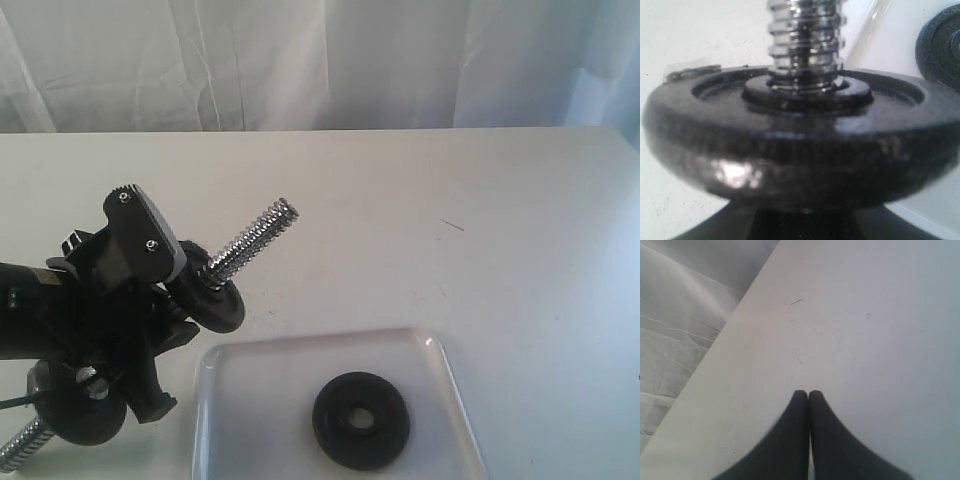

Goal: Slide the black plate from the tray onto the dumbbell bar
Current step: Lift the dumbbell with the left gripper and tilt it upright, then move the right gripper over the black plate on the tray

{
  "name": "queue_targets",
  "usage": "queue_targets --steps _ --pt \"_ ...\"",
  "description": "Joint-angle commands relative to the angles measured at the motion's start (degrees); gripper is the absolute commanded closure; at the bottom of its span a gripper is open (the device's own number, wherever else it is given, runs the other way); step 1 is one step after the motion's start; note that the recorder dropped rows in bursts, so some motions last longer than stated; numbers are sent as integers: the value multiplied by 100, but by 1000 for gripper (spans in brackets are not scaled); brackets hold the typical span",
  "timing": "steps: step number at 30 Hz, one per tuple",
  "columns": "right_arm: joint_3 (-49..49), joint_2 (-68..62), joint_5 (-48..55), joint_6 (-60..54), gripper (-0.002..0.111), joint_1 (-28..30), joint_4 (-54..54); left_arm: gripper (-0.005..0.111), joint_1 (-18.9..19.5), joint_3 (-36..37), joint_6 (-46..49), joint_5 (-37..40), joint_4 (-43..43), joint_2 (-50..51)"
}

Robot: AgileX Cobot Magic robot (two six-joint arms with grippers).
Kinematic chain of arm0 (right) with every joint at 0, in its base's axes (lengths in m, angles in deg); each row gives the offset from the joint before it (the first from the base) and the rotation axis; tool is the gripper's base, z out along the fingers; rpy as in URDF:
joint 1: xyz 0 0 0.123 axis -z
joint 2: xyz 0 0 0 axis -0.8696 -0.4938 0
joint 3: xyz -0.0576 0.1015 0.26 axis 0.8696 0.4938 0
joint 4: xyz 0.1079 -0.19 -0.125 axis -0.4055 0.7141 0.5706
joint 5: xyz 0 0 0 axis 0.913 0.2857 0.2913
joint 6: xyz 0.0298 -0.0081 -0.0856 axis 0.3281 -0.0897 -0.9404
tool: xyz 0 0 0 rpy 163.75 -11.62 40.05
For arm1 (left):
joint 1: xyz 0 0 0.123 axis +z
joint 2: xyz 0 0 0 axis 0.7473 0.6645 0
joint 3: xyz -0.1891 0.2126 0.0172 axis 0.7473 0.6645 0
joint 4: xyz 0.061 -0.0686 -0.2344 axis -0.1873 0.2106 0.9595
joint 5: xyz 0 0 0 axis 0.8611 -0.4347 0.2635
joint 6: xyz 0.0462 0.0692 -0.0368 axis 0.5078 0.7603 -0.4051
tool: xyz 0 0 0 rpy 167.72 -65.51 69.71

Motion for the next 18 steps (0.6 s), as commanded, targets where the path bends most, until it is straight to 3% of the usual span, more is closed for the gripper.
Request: queue_targets --steps 1,7,10,18 --pt "-176 13 -28 -331 108 -50 -240 107 -8 -139 -164 -639 300 -258" --pt "-2078 -371 1917 -3621 108 -515 -1289 107 -8 -139 -164 -666 300 -258" --pt "-3133 -1112 2738 -4404 108 -562 -1403 107 -8 -139 -164 -666 300 -258" --pt "-4579 -2488 1828 -4873 108 -562 -1372 107 -8 -139 -164 -666 300 -258"
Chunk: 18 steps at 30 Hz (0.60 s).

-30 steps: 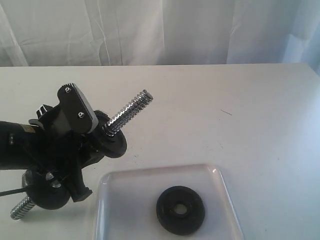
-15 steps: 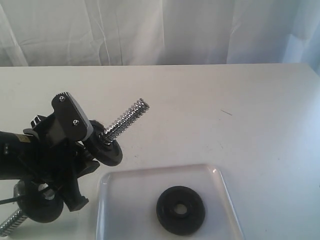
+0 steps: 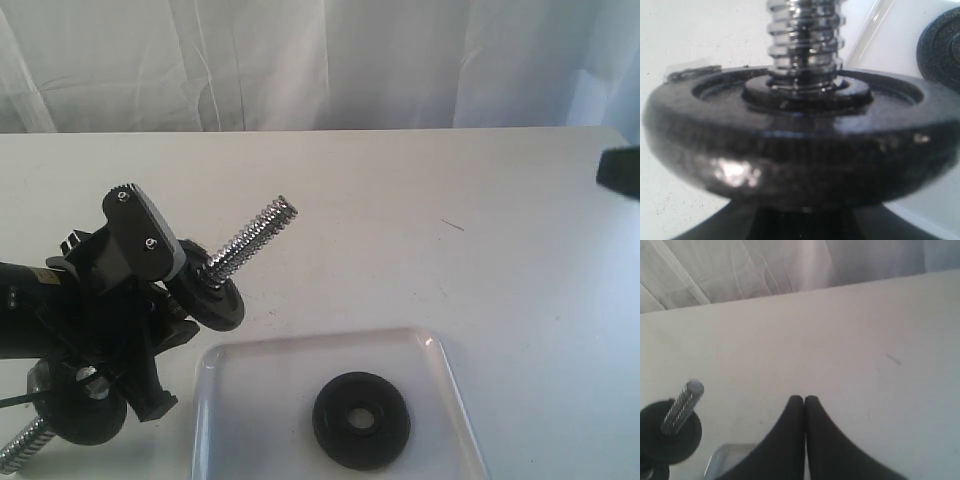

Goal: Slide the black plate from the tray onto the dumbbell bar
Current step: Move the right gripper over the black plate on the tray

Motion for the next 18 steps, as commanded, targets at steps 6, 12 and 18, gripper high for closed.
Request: queue_targets --steps 6,12,18 --pt "-784 -825 -533 -586 108 -4 -702 107 -8 -139 -128 -666 285 -258" --pt "-1199 -2576 2321 -2133 61 -4 -849 107 -8 -139 -105 -983 285 -258" --pt "-1199 -3912 3249 -2257 5 -64 -1773 107 -8 -139 -105 -983 285 -258"
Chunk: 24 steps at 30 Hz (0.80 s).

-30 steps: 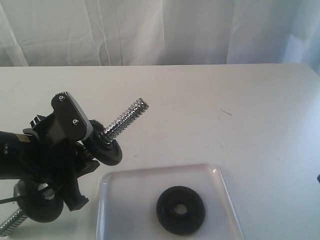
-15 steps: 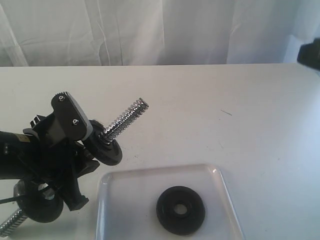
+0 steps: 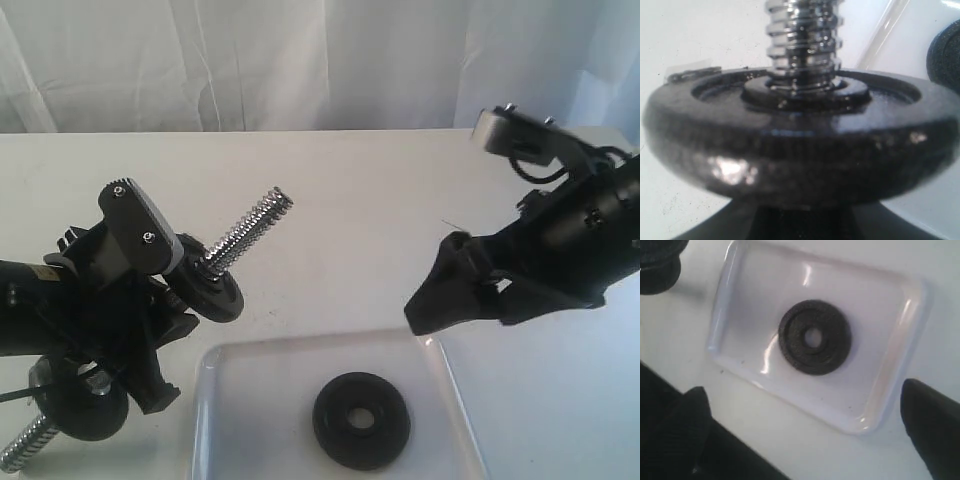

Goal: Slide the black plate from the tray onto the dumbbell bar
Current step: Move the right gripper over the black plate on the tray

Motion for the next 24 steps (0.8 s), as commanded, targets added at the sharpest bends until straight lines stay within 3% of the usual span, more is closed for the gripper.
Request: queue_targets --steps 1,8,17,24 --pt "-41 -518 271 -209 5 -146 -581 107 -8 -148 -49 -818 228 -258" --pt "-211 -927 113 -402 5 -908 -490 107 -8 -148 -49 -855 201 -258" --pt "-623 -1496 -432 -153 5 -1512 1114 107 -8 -148 -49 -868 200 -258" --pt "-662 -1902 -644 -31 5 -1966 1227 107 -8 -148 -49 -868 200 -258"
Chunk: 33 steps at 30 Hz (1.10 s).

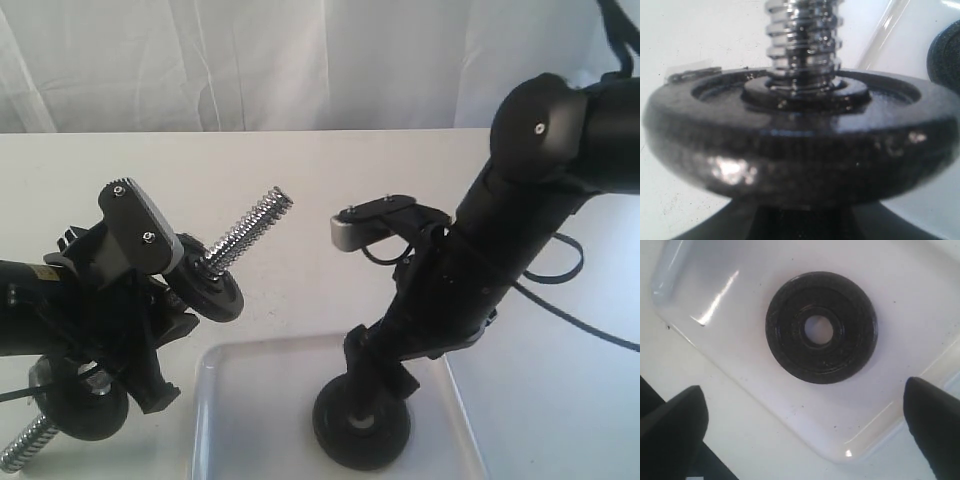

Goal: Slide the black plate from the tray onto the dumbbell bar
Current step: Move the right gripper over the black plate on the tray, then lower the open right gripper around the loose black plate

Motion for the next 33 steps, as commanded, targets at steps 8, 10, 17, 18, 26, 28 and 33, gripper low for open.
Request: queue_targets --steps 8,10,17,18,26,28,33 --pt "-43 -437 -544 332 5 -511 109 107 -8 -148 -49 -869 200 -258" --pt "-43 -459 -660 332 5 -509 170 107 -8 -148 -49 -869 200 -258" --pt "-43 -495 -759 332 5 -509 334 107 -8 -148 -49 -867 189 -258" --pt "-43 -522 -759 332 5 -509 334 107 -8 -148 -49 -867 189 -258" --pt "-43 -868 -878 489 5 -509 334 107 -8 -148 -49 -867 189 -258" --pt "-43 -925 -984 489 5 -509 334 107 -8 -148 -49 -867 189 -258" --pt "-43 -931 -1275 592 5 -572 321 107 -8 -148 -49 -867 189 -258"
